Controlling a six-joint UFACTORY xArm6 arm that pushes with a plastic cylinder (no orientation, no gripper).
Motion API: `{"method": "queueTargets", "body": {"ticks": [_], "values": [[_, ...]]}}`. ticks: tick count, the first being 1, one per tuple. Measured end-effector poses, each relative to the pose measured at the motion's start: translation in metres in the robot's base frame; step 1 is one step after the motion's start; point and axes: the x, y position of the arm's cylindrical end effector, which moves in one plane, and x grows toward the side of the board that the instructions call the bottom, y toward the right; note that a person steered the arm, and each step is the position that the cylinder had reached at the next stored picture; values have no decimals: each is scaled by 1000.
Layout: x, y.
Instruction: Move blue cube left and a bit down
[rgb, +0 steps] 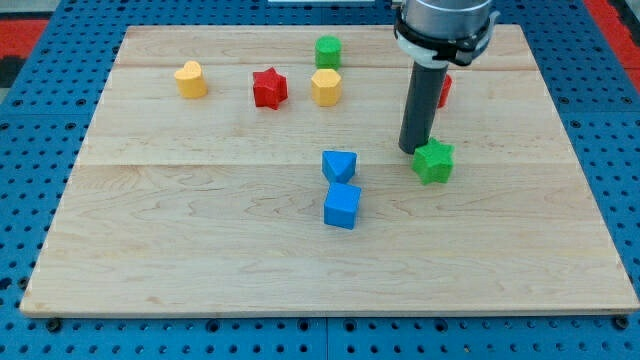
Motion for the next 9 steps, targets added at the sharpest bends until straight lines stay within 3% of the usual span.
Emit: {"method": "queueTargets", "body": {"ticks": [1, 3, 5, 7, 9], "values": [[29, 4], [34, -6], [86, -34], [37, -156], [76, -128]]}}
